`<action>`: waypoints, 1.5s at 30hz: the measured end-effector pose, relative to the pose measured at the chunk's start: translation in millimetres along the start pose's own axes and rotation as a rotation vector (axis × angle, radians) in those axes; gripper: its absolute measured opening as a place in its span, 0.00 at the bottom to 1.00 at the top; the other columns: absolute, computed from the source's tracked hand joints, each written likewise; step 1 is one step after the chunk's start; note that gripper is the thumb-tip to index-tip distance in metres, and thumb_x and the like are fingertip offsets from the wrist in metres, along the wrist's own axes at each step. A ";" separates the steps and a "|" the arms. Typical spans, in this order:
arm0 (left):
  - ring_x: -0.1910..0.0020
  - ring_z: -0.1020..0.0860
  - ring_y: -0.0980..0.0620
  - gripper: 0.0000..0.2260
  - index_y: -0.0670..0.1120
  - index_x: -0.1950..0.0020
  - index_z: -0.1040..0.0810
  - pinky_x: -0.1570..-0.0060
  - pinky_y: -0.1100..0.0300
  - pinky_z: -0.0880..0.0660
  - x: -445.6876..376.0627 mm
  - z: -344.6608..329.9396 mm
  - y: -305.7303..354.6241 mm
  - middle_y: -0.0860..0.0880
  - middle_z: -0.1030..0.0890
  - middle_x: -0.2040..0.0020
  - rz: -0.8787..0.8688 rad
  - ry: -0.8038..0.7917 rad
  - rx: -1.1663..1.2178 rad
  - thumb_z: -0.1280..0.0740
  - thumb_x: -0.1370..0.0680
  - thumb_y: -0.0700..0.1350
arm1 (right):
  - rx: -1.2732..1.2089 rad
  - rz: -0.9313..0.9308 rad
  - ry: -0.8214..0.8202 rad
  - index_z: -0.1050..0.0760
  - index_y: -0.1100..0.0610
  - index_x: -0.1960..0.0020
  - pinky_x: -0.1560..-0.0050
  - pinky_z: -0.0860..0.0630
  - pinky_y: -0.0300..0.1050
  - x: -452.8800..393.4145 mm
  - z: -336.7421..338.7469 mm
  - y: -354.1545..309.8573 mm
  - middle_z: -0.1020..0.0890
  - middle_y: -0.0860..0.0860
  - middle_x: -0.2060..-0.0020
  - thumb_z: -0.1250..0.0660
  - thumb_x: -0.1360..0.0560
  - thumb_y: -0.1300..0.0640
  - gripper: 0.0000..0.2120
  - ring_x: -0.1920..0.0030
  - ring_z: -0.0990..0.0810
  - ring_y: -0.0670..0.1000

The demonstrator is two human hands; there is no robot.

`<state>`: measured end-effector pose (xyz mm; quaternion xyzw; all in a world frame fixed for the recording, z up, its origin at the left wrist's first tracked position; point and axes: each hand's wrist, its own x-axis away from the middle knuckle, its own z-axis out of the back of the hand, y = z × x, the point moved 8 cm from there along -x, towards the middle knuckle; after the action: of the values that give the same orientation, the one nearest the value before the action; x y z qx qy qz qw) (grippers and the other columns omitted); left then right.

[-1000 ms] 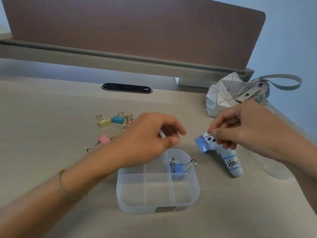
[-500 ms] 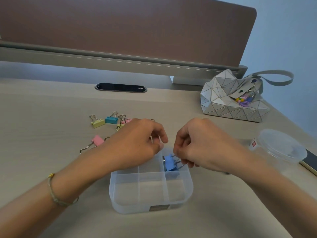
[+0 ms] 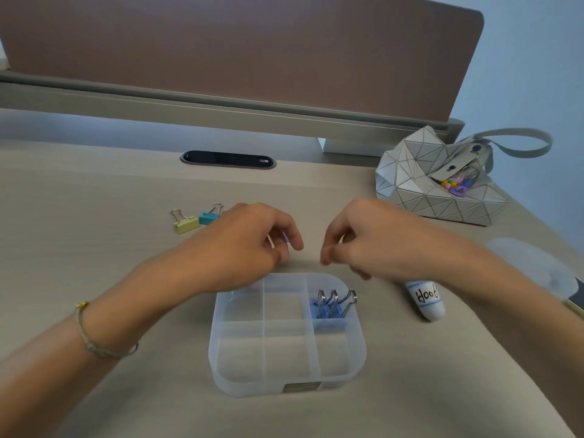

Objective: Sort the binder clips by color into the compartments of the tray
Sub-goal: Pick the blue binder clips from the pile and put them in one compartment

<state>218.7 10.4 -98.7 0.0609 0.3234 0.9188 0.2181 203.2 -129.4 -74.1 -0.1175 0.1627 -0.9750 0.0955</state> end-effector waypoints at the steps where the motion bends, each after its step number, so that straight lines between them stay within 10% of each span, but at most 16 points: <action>1: 0.63 0.19 0.58 0.11 0.54 0.51 0.15 0.56 0.62 0.20 -0.7 4.4 -3.1 0.55 0.17 0.59 0.015 0.011 0.000 0.33 0.22 0.39 | -0.015 0.008 0.043 0.14 0.50 0.59 0.74 0.31 0.33 -7.7 5.9 4.8 0.20 0.44 0.79 0.32 0.25 0.56 0.08 0.78 0.24 0.40; 7: 0.63 0.23 0.59 0.11 0.55 0.53 0.16 0.67 0.66 0.32 -2.7 36.6 -30.7 0.55 0.19 0.58 0.145 0.123 -0.147 0.32 0.22 0.39 | 0.123 0.115 0.061 0.19 0.49 0.40 0.54 0.33 0.40 -78.2 -17.2 2.7 0.25 0.44 0.56 0.28 0.25 0.54 0.14 0.51 0.24 0.48; 18: 0.59 0.24 0.59 0.06 0.55 0.50 0.18 0.63 0.66 0.30 -7.8 33.2 -32.5 0.56 0.19 0.55 0.133 0.156 -0.141 0.32 0.20 0.45 | 0.293 0.395 0.192 0.18 0.55 0.45 0.52 0.25 0.51 -96.7 -34.4 -0.4 0.24 0.49 0.55 0.33 0.21 0.48 0.12 0.53 0.24 0.53; 22: 0.58 0.17 0.55 0.07 0.55 0.45 0.19 0.55 0.57 0.19 -9.2 25.4 -29.1 0.56 0.17 0.56 0.137 0.212 0.133 0.29 0.22 0.52 | 0.118 0.363 0.264 0.18 0.57 0.52 0.53 0.27 0.50 -71.5 -10.8 1.1 0.18 0.52 0.56 0.38 0.17 0.53 0.13 0.55 0.22 0.53; 29: 0.72 0.18 0.55 0.10 0.53 0.46 0.18 0.72 0.64 0.22 -2.8 6.1 -0.9 0.50 0.14 0.63 0.065 0.127 0.565 0.24 0.25 0.44 | -0.522 0.260 0.182 0.21 0.57 0.60 0.62 0.23 0.40 -30.4 3.2 -1.7 0.15 0.63 0.67 0.30 0.21 0.54 0.11 0.71 0.18 0.52; 34: 0.72 0.16 0.54 0.05 0.44 0.53 0.16 0.71 0.60 0.18 0.2 15.4 3.1 0.47 0.13 0.65 0.035 0.177 0.526 0.23 0.27 0.39 | -0.695 0.159 0.186 0.17 0.63 0.54 0.58 0.21 0.39 -5.6 14.6 11.3 0.12 0.60 0.64 0.27 0.24 0.62 0.03 0.63 0.16 0.50; 39: 0.62 0.15 0.59 0.10 0.52 0.51 0.15 0.63 0.62 0.18 1.7 7.1 6.7 0.56 0.13 0.58 0.000 -0.042 0.268 0.20 0.31 0.47 | -0.361 0.170 0.235 0.14 0.55 0.58 0.53 0.19 0.43 8.1 20.1 13.2 0.12 0.50 0.65 0.25 0.27 0.62 0.03 0.61 0.14 0.48; 45: 0.59 0.19 0.57 0.04 0.54 0.53 0.16 0.60 0.61 0.24 -1.9 57.1 -22.4 0.56 0.16 0.58 0.051 0.177 -0.073 0.24 0.26 0.50 | 0.135 0.206 0.155 0.13 0.49 0.56 0.59 0.24 0.35 19.4 1.2 -6.2 0.15 0.42 0.64 0.26 0.27 0.54 0.03 0.60 0.19 0.41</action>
<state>243.0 57.6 -67.8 -0.0201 0.3060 0.9370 0.1673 184.1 -128.4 -67.1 -0.0178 0.1146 -0.9749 0.1898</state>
